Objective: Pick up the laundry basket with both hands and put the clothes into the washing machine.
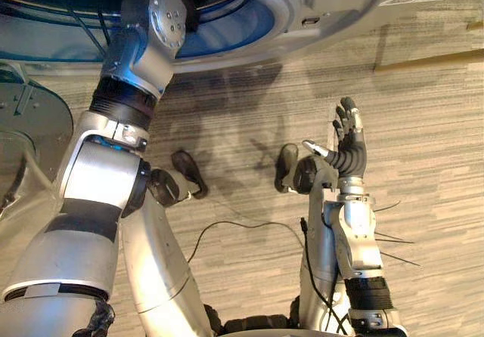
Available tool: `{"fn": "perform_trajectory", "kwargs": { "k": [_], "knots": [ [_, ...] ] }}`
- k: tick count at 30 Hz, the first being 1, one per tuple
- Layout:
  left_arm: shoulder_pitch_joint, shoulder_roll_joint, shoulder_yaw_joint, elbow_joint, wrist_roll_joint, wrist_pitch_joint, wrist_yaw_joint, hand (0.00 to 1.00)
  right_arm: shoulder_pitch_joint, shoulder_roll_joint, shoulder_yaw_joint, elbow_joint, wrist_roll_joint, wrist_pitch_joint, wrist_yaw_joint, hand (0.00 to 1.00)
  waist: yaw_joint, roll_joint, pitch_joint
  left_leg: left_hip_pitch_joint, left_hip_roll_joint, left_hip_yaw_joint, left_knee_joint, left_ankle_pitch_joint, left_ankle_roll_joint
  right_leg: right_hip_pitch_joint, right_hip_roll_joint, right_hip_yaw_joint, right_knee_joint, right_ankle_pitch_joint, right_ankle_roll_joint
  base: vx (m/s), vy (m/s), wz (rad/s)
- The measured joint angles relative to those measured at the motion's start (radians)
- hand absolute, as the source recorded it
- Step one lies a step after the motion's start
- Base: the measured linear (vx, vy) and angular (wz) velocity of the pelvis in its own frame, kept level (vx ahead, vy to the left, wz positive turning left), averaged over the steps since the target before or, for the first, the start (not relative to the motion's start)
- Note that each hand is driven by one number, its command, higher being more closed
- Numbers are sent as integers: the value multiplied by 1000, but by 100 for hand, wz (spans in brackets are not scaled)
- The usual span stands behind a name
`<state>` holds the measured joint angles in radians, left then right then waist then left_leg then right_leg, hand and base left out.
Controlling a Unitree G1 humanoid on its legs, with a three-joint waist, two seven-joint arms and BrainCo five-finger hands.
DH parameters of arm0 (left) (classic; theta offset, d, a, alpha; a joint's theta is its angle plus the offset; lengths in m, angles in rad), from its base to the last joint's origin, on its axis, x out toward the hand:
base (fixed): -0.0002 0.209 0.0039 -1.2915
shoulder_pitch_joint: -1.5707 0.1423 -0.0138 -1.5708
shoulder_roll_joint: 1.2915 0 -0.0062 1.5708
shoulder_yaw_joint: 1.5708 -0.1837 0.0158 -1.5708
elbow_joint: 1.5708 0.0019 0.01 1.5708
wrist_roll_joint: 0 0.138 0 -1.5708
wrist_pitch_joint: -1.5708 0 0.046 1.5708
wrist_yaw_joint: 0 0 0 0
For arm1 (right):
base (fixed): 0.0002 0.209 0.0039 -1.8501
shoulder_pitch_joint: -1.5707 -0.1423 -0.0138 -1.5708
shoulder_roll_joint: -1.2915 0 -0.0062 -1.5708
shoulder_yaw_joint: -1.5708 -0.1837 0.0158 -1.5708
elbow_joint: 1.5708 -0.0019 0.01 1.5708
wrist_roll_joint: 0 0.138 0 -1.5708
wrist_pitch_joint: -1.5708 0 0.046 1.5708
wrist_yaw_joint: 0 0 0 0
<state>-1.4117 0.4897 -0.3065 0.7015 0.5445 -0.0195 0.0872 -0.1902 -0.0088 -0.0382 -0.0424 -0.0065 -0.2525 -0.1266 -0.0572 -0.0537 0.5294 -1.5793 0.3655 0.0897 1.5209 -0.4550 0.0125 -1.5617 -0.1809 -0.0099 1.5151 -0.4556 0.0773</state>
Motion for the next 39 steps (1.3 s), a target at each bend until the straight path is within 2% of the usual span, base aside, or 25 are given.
{"fn": "perform_trajectory", "kwargs": {
  "k": [4, 6, 11, 14, 16, 19, 21, 23, 26, 31, 33, 35, 39],
  "knots": [
    [36, 6, 25, -49, -24, -3, 5, 0, -10, -2, 0, 8, -4, 0, -1, 0, 13, 0, 0, -4, -2, -14, 8, 7, -7, 0, -11, -12, 17, -9, -15, 17, -68, 5],
    [66, 8, 72, -83, -52, -2, 30, 0, -18, -1, 1, 10, -8, 0, -2, 0, 16, 0, 0, -6, -1, -21, 14, 8, -9, 0, -12, -15, 26, -12, -22, 22, -57, 2],
    [201, 7, 236, -246, -111, 8, 152, 0, -20, 1, 2, 12, -16, -1, -5, 0, 19, 1, 0, -7, -3, -37, 12, 17, -26, 1, -12, -21, 38, -20, -36, 12, -62, 3],
    [304, 0, 299, -330, -138, 13, 190, 0, -20, 3, 2, 12, -21, -2, -7, 0, 20, 2, -1, -7, -16, -45, -3, 26, -40, 1, -15, -27, 38, -24, -42, 15, -74, 10],
    [357, -22, 323, -367, -168, 12, 201, 0, -20, 4, 0, 12, -26, -2, -7, 0, 31, 3, -2, -7, -17, -53, -9, 32, -47, 3, -15, -35, 37, -27, -49, 24, -68, 7],
    [464, -83, 357, -417, -241, 11, 201, 0, -21, 4, -1, 17, -32, -1, -6, 0, 46, 17, -21, -14, -18, -63, -13, 35, -54, 2, -15, -46, 37, -34, -58, 38, -67, 3],
    [562, -124, 357, -421, -302, 10, 196, 0, -20, 4, 0, 27, -44, 1, -6, 0, 47, 22, -67, -31, -18, -62, -19, 36, -56, -18, -15, -46, 37, -41, -59, 39, -52, 4],
    [616, -133, 349, -458, -378, -14, 164, 0, -27, 13, -2, 29, -44, 9, -5, 0, 52, 24, -83, -38, -17, -62, -21, 39, -60, -27, -14, -49, 38, -42, -61, 49, -56, -1],
    [619, -129, 350, -467, -396, -14, 105, 0, -28, 13, -3, 30, -53, 33, -3, 0, 59, 24, -83, -40, -17, -62, -21, 39, -60, -31, -13, -48, 40, -42, -61, 19, -24, -1],
    [680, -137, 363, -537, -395, -7, 97, 0, -28, 14, -3, 30, -66, 38, -2, 0, 58, 24, -83, -41, -17, -62, -21, 39, -60, -31, -14, -48, 40, -43, -62, 29, -37, 0],
    [720, -184, 393, -583, -381, -6, 125, 0, -28, 23, -2, 30, -69, 38, -2, 0, 60, 24, -83, -41, -17, -63, -20, 39, -60, -31, -14, -48, 40, -43, -62, 27, -35, 1],
    [787, -267, 424, -645, -375, -5, 164, 0, -28, 25, -2, 30, -83, 38, -2, 0, 65, 24, -83, -40, -19, -63, -20, 39, -60, -30, -15, -48, 42, -43, -62, 26, -35, 1],
    [940, -402, 417, -674, -379, -5, 197, 0, -21, 25, 0, 67, -83, 40, -2, 0, 69, 25, -97, 7, -22, -69, -30, 38, -62, 26, -23, -58, 40, -59, -64, 29, -48, 10]
  ]
}}
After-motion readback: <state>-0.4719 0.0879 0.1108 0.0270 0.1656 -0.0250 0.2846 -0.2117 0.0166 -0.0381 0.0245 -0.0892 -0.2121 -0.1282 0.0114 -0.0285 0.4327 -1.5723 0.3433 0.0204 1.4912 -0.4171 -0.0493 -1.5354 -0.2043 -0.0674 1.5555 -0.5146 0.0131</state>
